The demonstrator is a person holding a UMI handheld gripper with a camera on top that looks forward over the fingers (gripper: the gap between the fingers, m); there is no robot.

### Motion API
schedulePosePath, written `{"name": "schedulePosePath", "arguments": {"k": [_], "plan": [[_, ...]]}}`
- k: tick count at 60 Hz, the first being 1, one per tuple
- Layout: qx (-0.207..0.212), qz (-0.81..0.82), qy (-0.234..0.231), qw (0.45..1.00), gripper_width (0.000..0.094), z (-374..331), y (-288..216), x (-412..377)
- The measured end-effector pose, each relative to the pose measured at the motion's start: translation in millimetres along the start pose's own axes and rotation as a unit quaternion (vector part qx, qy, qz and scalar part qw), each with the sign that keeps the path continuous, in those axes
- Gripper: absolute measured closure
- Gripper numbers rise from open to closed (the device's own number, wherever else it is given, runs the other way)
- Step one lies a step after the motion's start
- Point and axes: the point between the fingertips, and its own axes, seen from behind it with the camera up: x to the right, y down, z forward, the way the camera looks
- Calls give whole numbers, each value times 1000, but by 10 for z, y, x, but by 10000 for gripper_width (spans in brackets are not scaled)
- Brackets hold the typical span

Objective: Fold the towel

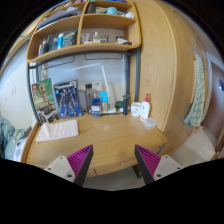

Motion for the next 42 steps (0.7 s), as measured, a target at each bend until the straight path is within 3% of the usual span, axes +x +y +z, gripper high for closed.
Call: {"name": "schedulePosePath", "arguments": {"k": [15, 42], "plan": [[-56, -43, -53, 996, 87, 520, 414, -993], [-124, -117, -187, 967, 74, 1662, 818, -4036]]}}
